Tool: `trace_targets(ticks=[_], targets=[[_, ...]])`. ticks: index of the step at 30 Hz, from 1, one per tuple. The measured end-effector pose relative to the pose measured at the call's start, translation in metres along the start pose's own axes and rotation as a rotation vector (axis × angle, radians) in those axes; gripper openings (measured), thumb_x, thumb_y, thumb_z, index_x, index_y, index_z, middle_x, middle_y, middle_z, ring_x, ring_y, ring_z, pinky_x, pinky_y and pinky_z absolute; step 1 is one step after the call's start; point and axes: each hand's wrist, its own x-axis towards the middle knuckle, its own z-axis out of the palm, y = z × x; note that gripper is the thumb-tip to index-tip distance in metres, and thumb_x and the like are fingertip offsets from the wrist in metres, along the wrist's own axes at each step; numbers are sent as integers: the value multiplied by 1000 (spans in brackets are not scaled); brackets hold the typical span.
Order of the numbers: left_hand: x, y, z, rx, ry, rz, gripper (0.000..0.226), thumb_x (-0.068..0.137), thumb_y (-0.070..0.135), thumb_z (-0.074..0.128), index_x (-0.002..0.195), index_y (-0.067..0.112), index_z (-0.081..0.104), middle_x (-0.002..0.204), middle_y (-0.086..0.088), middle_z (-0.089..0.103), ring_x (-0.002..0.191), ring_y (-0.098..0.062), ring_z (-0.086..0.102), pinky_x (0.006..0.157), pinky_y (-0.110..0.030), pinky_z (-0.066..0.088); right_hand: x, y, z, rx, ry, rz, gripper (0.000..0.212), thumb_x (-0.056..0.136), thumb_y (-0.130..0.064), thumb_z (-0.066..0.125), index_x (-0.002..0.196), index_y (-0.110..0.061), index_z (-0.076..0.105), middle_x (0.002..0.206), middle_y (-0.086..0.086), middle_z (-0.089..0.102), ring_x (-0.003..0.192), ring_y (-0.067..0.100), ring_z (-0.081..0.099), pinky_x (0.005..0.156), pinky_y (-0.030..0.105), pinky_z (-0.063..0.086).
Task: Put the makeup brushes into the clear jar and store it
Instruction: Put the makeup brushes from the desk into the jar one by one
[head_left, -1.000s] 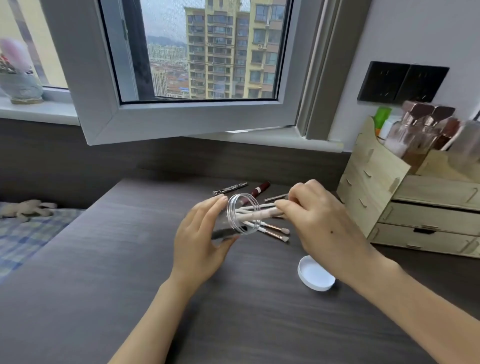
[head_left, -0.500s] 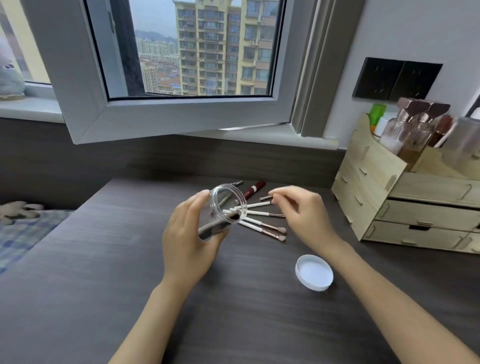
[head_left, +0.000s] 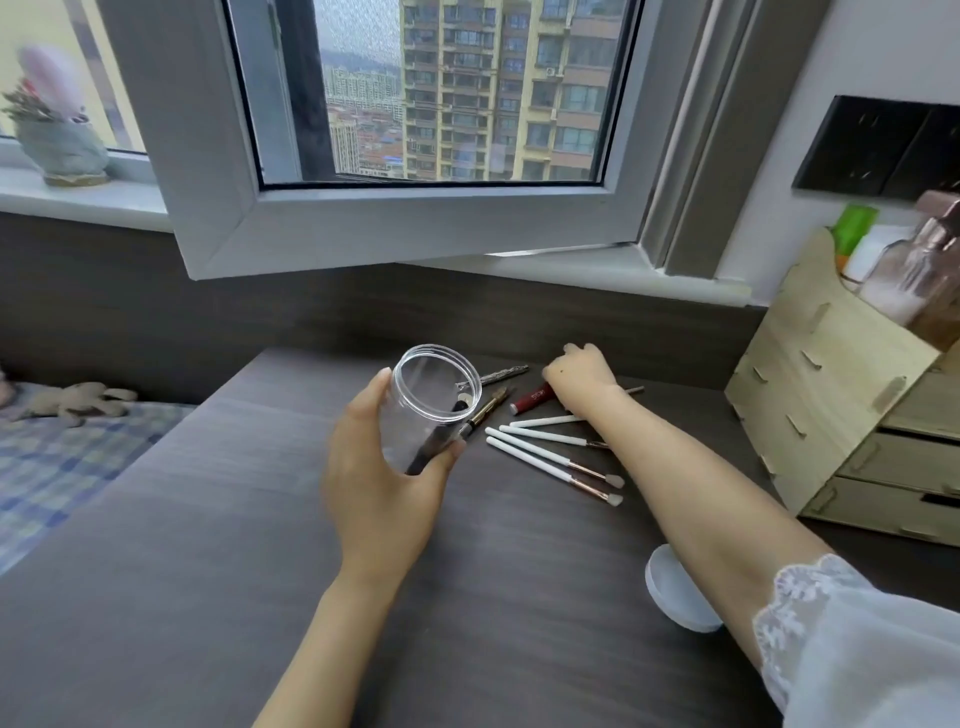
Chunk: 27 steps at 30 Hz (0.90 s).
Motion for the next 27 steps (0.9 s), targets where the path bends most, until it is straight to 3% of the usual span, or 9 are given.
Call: trace_targets(ticks=[3,7,12,14,17,20,23,27], targets=[[-1,1,1,2,-20,17,79,59,18,86,128,18,48,118,14,51,108,-1,47,90,-2,30,0,4,2,-39,52,-15,30,90,-5,49,118,-14,56,123,5,63,119,26,48,87,35,43],[-1,0,0,-3,-17,9,79,59,19,86,128,19,48,118,16,50,108,-1,47,90,-2,29,-22,18,-6,120,133,-3,27,89,-1,47,110,-15,54,110,5,67,106,28,55,69,33,41],[1,1,-2,-23,-11,6,79,60,17,86,129,18,47,120,13,52,112,-8,50,92,-6,32,-76,35,-38,505,361,109,9,89,-14,55,98,-13,56,94,9,67,92,34,58,64,35,40],[0,2,-2,-17,-16,29,79,60,17,86,129,17,48,119,13,51,110,-6,49,91,-4,31,-105,37,-57,631,469,151,12,88,-20,60,99,-14,59,89,10,68,87,34,59,63,33,37],[-3,5,-2,16,-35,101,78,59,15,87,127,13,49,117,10,52,108,-10,49,90,-6,31,-150,32,-83,651,619,101,13,83,-19,67,95,-15,65,78,7,67,78,31,59,62,33,39],[-8,9,-1,53,-72,226,78,56,11,87,124,10,49,117,2,55,109,-14,48,94,-3,26,-183,18,-96,472,756,-2,8,80,-21,62,85,-17,67,68,0,66,65,28,60,57,34,47],[-13,14,0,81,-162,373,78,57,13,87,123,11,48,119,-8,60,111,-16,48,97,-6,25,-196,3,-96,390,782,-129,15,78,-8,57,85,-16,69,69,2,64,63,26,57,56,33,50],[-20,19,2,24,-252,425,75,59,20,85,124,12,49,122,6,52,113,-14,49,97,-8,29,-207,-19,-96,499,700,-326,53,60,16,42,100,-5,69,82,10,64,70,27,56,62,32,50]])
